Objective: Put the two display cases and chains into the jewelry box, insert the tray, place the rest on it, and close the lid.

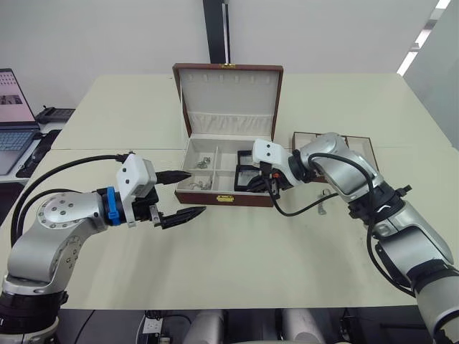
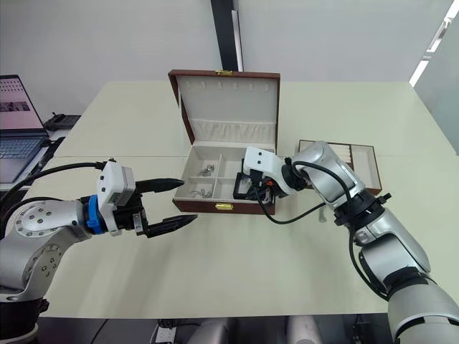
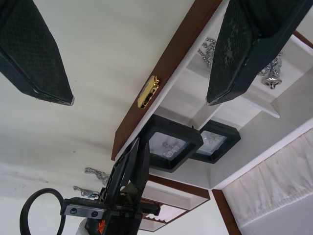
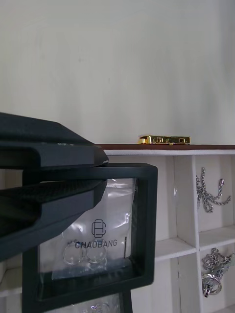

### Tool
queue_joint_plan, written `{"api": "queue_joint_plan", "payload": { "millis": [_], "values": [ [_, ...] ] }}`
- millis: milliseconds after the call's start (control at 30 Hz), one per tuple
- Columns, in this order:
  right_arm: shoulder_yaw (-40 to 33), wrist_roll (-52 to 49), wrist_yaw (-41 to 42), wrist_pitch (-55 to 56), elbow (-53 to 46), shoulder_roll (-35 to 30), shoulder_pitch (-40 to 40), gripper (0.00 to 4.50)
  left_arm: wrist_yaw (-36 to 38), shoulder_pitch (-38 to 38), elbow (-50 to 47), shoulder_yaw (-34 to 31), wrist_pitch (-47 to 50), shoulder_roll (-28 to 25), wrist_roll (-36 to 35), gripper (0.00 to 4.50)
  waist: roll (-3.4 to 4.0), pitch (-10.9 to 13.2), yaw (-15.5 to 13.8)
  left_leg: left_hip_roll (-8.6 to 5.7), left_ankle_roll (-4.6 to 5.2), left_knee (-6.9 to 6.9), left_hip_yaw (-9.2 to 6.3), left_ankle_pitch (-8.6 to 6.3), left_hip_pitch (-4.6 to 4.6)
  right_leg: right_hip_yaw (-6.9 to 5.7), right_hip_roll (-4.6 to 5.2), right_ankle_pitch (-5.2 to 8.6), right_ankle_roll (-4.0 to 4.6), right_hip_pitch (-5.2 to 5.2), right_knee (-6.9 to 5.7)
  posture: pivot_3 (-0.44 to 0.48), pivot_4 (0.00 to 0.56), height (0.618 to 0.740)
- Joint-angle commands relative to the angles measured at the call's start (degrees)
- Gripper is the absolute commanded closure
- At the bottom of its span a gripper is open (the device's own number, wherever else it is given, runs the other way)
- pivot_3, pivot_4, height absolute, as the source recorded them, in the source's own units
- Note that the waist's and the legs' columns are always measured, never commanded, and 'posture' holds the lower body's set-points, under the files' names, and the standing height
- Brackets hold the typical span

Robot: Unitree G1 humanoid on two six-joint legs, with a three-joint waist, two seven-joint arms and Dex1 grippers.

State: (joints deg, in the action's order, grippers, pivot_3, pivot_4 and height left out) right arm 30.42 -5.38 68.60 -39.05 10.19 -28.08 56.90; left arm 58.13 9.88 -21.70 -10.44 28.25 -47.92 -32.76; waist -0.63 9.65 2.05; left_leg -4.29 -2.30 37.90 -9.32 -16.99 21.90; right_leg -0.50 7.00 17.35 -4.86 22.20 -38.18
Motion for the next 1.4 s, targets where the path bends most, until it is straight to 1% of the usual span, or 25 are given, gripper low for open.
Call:
{"api": "queue_joint_plan", "payload": {
  "millis": [33, 233, 300, 333, 400, 467, 533, 633, 767, 900, 967, 1033, 1100, 1200, 1267, 1400],
  "values": [
    [-1.7, 0.1, 0.0, 1.2, -0.8, 0.5, 0.4, 3.09, 0.1, 0.9, -1.2, -0.2, -0.4, -0.1, -0.6, 0.0, 0.0, 0.0, 0.0, 0.0, 0.0, 0.0, 0.0, 0.0, 0.0, 0.0, 0.0, 0.0, 0.0, 0.0, 0.0, 0.0, 0.15, 0.74],
    [-3.6, -0.4, 0.2, 2.4, 0.1, 0.4, 1.6, 1.55, 0.4, 1.0, -0.7, 0.1, -0.9, 0.0, -0.2, 0.0, 0.0, 0.0, 0.0, 0.0, -0.01, 0.0, 0.0, 0.01, 0.0, 0.0, 0.0, 0.0, 0.0, 0.0, 0.0, 0.0, 0.15, 0.74],
    [-5.6, -0.9, -0.4, 3.7, -0.1, 0.1, 2.0, 1.03, 0.4, 0.8, -0.3, 0.0, -1.1, 0.1, -0.1, 0.0, 0.0, 0.0, 0.0, 0.0, -0.02, 0.02, 0.0, 0.01, 0.01, 0.01, 0.0, -0.01, 0.0, 0.0, 0.0, 0.0, 0.15, 0.74],
    [-6.7, -1.2, -0.9, 4.3, -0.6, 0.0, 2.0, 0.64, 0.4, 0.6, 0.0, -0.2, -1.3, 0.2, -0.1, 0.0, 0.0, 0.0, 0.0, 0.0, -0.02, 0.02, 0.0, 0.01, 0.01, 0.01, 0.0, -0.01, 0.0, 0.0, 0.0, 0.0, 0.15, 0.74],
    [-10.9, -1.5, -4.6, 7.2, -1.9, 0.4, 1.5, 0.02, 0.1, 0.1, 1.1, -1.6, -1.9, 0.5, -0.3, 0.0, 0.0, 0.0, 0.0, 0.0, -0.02, 0.01, 0.0, 0.01, 0.01, 0.0, 0.0, -0.01, 0.0, 0.0, 0.0, 0.0, 0.15, 0.74],
    [-15.0, -1.9, -8.2, 7.8, -3.7, 0.4, 0.6, 0.02, -0.8, -0.2, 2.6, -2.6, -3.0, 0.6, 0.9, 0.0, 0.0, 0.0, 0.0, 0.0, -0.02, 0.01, 0.01, 0.01, 0.0, 0.01, 0.0, -0.01, 0.0, 0.02, -0.01, 0.0, 0.15, 0.74],
    [-18.3, -2.7, -9.4, 7.1, -7.4, -1.6, -1.6, 0.02, -2.1, -0.5, 4.4, -3.4, -3.0, 0.1, 2.0, 0.0, 0.0, 0.0, -0.1, 0.0, -0.04, -0.01, 0.0, 0.02, 0.01, -0.01, 0.0, -0.02, 0.01, 0.04, -0.02, 0.0, 0.15, 0.74],
    [-23.1, -4.4, -9.9, 5.7, -15.4, -6.3, -8.0, 0.02, -5.0, -0.9, 7.5, -4.5, -2.6, -0.7, 4.6, 0.0, -0.05, 0.0, -0.4, 0.0, -0.04, -0.02, -0.02, 0.02, 0.02, -0.03, 0.02, -0.02, 0.01, 0.01, 0.02, 0.0, 0.15, 0.74],
    [-31.0, -6.5, -12.2, 4.9, -22.5, -11.5, -18.1, 0.02, -6.2, -3.2, 12.1, -6.8, -6.5, -0.3, 7.6, 0.0, -0.05, 0.0, -0.4, -0.03, -0.03, 0.0, 0.02, 0.02, 0.06, 0.02, 0.04, -0.04, -0.03, 0.0, 0.06, 0.0, 0.15, 0.74],
    [-40.5, -5.3, -16.7, 7.7, -26.8, -15.6, -32.6, 0.02, -5.8, -7.9, 15.7, -11.2, -9.8, 1.0, 6.9, 0.0, -0.06, 0.0, -0.4, -0.02, -0.02, -0.03, 0.05, 0.02, 0.03, 0.02, 0.02, -0.04, -0.04, -0.02, 0.04, 0.0, 0.15, 0.74],
    [-44.8, -6.4, -17.5, 6.1, -28.9, -16.6, -39.4, 0.02, -6.5, -9.7, 18.4, -13.2, -11.0, 1.5, 7.1, 0.0, -0.04, 0.0, -0.3, -0.03, -0.02, -0.03, 0.1, 0.02, 0.01, 0.03, 0.0, -0.04, -0.04, -0.02, 0.02, 0.0, 0.15, 0.74],
    [-49.2, -6.6, -18.2, 6.5, -30.0, -17.2, -46.2, 0.02, -7.1, -11.1, 21.4, -15.1, -13.0, 2.2, 7.4, 0.0, -0.01, 0.0, -0.3, -0.02, -0.01, -0.03, 0.13, 0.02, -0.04, 0.04, -0.01, -0.05, -0.02, -0.03, -0.02, 0.0, 0.15, 0.74],
    [-53.7, -6.6, -18.9, 10.2, -29.1, -16.7, -52.2, 0.02, -7.9, -12.5, 23.9, -17.0, -15.3, 3.3, 7.5, 0.0, 0.01, -0.1, -0.3, -0.03, 0.0, -0.02, 0.16, 0.01, -0.05, 0.04, -0.02, -0.05, -0.02, -0.07, 0.0, 0.0, 0.15, 0.74],
    [-58.4, -7.0, -18.8, 12.7, -26.3, -16.4, -58.9, 0.02, -9.6, -14.0, 25.3, -19.4, -14.0, 4.6, 6.0, 0.0, 0.0, -0.1, -0.4, -0.02, 0.0, -0.01, 0.15, 0.01, -0.11, 0.04, -0.01, -0.06, -0.03, -0.17, 0.01, 0.0, 0.15, 0.74],
    [-60.4, -7.4, -19.5, 14.0, -24.9, -16.0, -62.3, 0.02, -10.1, -15.3, 24.6, -19.9, -13.9, 4.9, 6.2, 0.0, -0.02, -0.1, -0.4, -0.02, 0.01, -0.01, 0.12, 0.01, -0.13, 0.01, -0.01, -0.06, -0.03, -0.22, 0.04, 0.0, 0.15, 0.74],
    [-61.7, -6.8, -20.6, 18.7, -22.6, -15.0, -67.8, 0.02, -13.1, -17.6, 23.5, -20.2, -14.2, 6.1, 7.3, 0.0, 0.0, -0.1, -0.4, -0.01, 0.01, -0.02, 0.13, 0.01, -0.19, 0.03, -0.01, -0.07, -0.05, -0.28, 0.04, 0.0, 0.15, 0.74]
  ]
}}
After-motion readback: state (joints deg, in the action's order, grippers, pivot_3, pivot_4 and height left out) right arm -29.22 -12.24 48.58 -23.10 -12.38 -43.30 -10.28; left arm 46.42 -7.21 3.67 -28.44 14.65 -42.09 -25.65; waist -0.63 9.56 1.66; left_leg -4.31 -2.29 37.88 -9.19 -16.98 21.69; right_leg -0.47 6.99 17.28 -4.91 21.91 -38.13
